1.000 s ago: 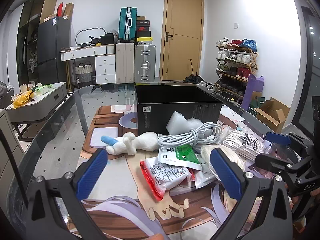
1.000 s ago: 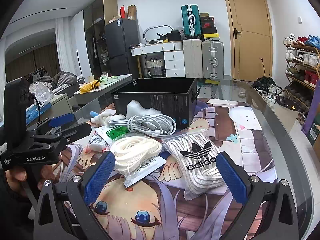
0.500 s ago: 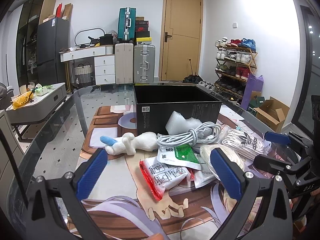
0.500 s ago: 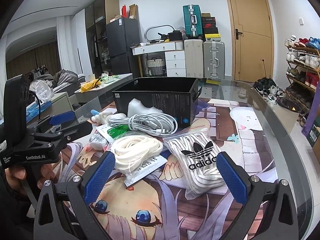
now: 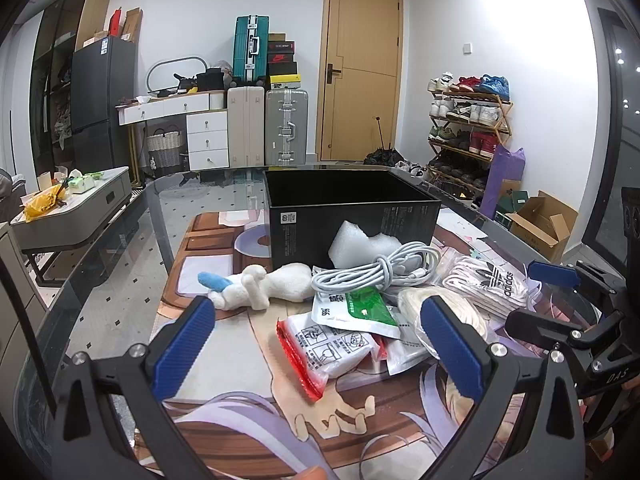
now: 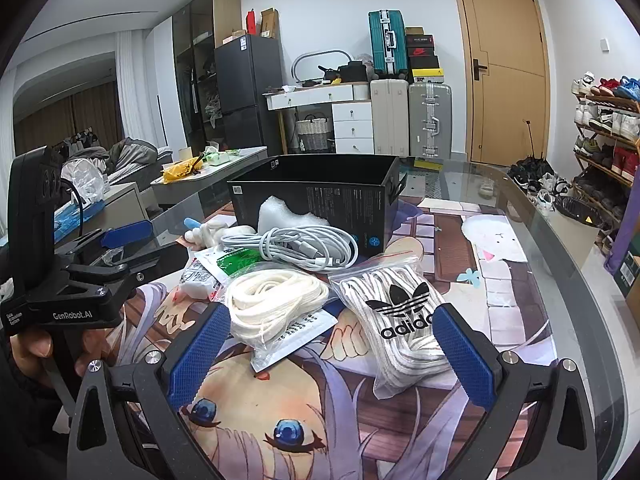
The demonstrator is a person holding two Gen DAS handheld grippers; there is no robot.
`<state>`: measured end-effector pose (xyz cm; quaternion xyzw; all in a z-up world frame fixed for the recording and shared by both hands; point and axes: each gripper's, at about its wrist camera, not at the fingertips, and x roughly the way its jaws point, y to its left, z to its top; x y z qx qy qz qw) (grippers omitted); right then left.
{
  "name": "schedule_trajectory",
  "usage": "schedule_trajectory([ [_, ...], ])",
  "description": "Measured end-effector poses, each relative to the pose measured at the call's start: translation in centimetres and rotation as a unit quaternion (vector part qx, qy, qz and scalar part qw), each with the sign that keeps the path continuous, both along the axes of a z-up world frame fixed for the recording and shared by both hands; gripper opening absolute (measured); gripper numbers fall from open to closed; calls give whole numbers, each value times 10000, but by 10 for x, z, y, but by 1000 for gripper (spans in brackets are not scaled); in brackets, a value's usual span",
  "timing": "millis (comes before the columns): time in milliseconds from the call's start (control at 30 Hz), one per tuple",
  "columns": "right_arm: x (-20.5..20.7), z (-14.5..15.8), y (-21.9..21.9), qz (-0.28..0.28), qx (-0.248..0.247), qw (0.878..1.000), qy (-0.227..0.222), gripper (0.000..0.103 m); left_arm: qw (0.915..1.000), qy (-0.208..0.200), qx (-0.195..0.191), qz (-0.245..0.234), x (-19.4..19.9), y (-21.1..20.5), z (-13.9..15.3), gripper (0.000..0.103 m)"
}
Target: Organize soft objects
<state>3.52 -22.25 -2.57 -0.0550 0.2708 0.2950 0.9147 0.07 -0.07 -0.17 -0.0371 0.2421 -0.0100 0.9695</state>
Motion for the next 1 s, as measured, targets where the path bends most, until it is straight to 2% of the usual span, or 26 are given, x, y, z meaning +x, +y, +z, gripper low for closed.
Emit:
schedule_trajectory([
  [667, 2, 5, -5, -88, -73, 9999, -78, 102, 9999, 90, 57, -10, 5, -1, -4, 103],
  [1000, 7, 13, -10, -101, -236, 9997, -62, 102, 9992, 47, -392, 38, 6, 20, 5, 103],
])
